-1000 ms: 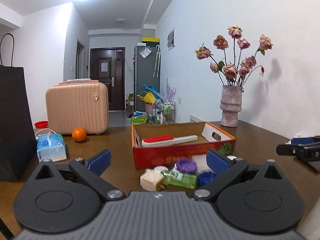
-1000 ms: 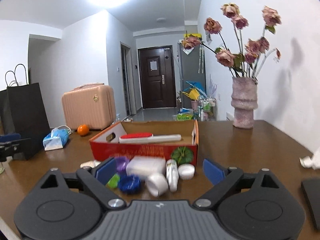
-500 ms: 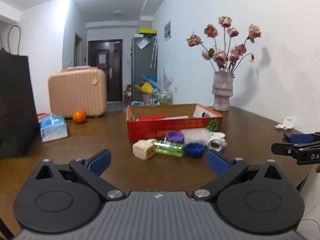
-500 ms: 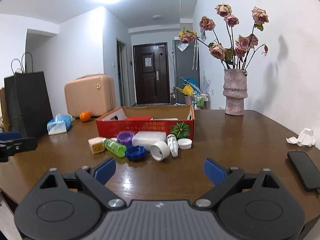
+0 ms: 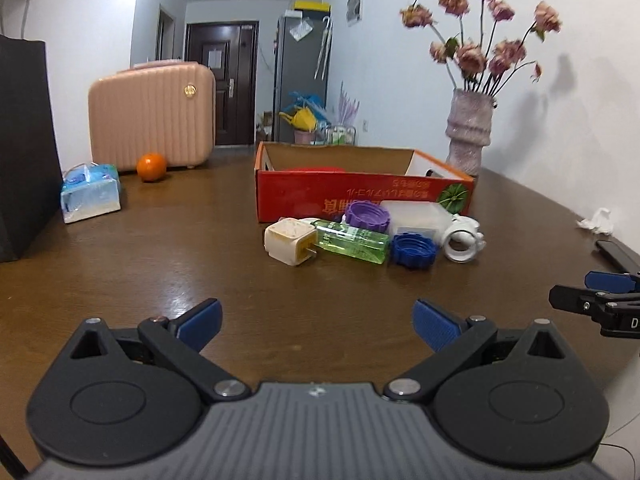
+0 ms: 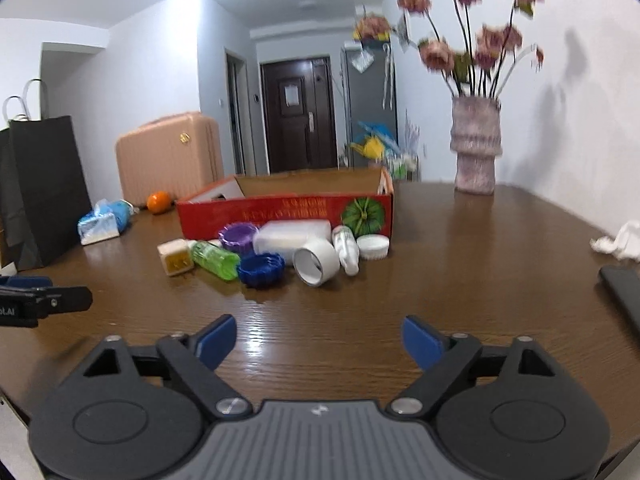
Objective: Organize rigid objects
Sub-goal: 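Move both tools back toward the remaining items on the table, then grasp the white plug adapter with the left tool while the right tool grasps the blue cap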
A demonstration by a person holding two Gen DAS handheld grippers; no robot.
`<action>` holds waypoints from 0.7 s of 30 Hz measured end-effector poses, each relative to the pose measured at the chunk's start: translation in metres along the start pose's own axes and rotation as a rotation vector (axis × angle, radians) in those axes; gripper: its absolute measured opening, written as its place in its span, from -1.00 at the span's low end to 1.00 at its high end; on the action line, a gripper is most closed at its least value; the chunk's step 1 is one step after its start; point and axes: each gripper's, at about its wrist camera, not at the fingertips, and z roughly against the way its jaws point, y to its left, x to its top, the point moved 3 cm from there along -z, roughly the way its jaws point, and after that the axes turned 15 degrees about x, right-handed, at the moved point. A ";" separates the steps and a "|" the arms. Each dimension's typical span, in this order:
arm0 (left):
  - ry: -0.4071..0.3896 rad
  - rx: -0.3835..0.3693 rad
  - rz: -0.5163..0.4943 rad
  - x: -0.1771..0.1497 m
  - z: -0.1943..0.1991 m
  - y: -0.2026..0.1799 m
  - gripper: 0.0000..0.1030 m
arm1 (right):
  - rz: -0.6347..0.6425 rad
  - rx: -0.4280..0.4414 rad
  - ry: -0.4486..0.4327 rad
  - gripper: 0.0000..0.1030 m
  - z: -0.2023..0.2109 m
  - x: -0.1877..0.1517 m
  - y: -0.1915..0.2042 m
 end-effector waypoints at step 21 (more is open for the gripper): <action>0.156 0.000 -0.015 0.061 -0.159 -0.023 0.89 | 0.115 0.173 0.178 0.25 -0.153 0.046 0.017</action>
